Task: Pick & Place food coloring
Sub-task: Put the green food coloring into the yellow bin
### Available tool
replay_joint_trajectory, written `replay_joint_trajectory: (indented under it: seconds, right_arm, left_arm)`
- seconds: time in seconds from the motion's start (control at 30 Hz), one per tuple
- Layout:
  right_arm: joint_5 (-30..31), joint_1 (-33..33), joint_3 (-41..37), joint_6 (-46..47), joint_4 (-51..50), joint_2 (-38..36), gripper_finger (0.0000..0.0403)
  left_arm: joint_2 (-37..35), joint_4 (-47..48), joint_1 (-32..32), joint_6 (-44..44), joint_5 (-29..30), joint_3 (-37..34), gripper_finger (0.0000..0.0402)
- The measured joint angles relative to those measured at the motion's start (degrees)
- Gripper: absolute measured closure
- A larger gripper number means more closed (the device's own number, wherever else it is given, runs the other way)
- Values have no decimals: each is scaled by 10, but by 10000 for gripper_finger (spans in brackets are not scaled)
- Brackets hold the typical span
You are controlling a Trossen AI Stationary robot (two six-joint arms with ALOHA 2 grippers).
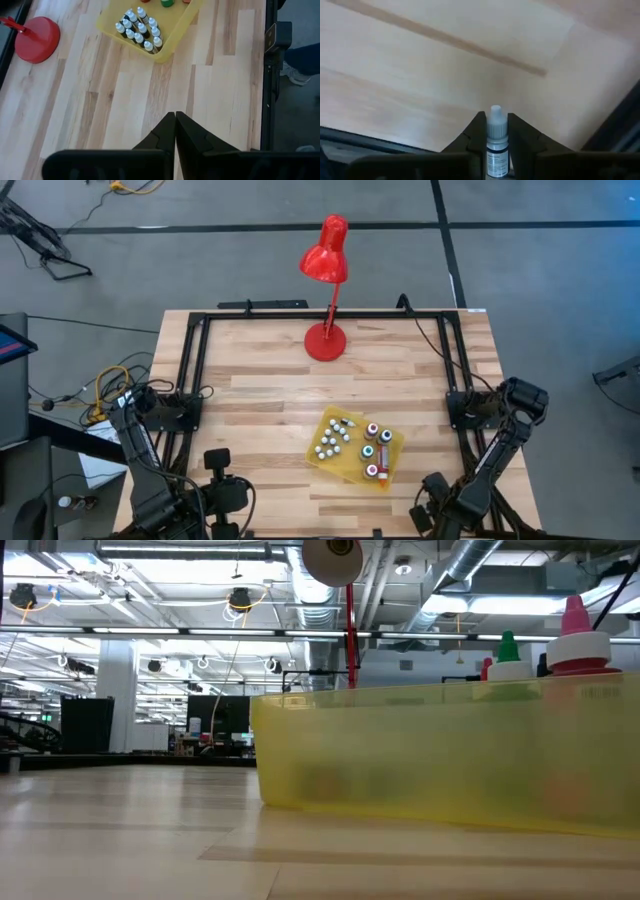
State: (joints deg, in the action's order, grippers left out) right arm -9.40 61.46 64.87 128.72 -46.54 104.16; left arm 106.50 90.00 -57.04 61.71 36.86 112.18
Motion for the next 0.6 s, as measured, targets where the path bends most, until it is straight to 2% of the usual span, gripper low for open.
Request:
replay_joint_trajectory:
  seconds: [0.1,0.17,0.23,0.33,0.47,0.53,0.6]
  right_arm:
    - [46,-5,36,-18,-39,-3,361]
    - [97,-9,62,-30,-77,-13,361]
    - [171,-11,88,-44,-109,-22,360]
    - [315,-19,123,-92,-137,-40,360]
    - [498,-49,160,-214,-136,-68,360]
    - [558,-70,178,-303,-120,-81,360]
    - [588,-97,195,-409,-81,-93,360]
  left_arm:
    - [0,0,0,0,0,0,397]
    - [0,0,0,0,6,0,397]
    - [0,-1,0,5,24,0,397]
    - [0,-19,0,-6,78,0,397]
    - [0,-71,6,-56,158,0,397]
    - [0,-107,13,-83,175,0,397]
    - [0,-147,23,-116,176,0,397]
